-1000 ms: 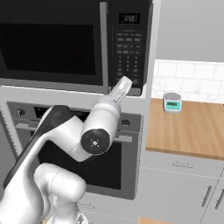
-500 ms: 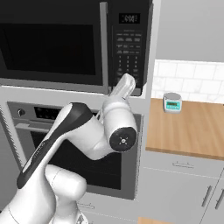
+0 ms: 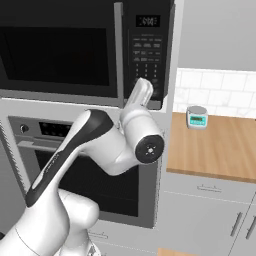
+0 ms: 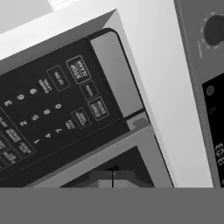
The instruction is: Open the microwave, place the bowl with waffle inside the microwave, then close the microwave door and turn it on.
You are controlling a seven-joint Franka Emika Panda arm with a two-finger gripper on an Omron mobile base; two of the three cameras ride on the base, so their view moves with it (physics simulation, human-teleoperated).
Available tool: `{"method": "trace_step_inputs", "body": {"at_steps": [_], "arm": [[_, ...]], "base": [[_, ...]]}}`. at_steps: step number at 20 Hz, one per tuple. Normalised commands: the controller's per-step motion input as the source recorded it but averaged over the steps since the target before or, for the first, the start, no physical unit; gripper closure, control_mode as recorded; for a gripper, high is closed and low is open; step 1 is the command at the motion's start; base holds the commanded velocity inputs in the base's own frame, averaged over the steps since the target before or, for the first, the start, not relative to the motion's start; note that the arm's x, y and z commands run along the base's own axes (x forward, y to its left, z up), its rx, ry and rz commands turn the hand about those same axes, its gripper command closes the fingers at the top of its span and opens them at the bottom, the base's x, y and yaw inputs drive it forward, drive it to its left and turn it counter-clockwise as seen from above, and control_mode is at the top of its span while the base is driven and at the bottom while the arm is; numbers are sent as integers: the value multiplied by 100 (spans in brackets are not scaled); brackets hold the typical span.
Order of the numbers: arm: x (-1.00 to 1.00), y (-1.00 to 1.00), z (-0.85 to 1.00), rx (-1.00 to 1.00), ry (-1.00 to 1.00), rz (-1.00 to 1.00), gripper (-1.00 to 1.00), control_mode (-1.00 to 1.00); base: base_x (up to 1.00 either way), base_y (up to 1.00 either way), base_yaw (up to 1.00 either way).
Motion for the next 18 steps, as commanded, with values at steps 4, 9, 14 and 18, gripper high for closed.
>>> {"method": "trace_step_inputs", "body": {"at_steps": [4, 9, 14, 18], "arm": [[44, 0, 0, 0, -3, 0, 100, -100], [41, -4, 0, 0, 0, 0, 100, -100], [27, -23, 0, 0, 0, -3, 100, -100], [27, -7, -8, -2, 0, 0, 100, -100]], "base": [[0, 0, 0], [0, 0, 0], [0, 0, 0], [0, 0, 0]]}}
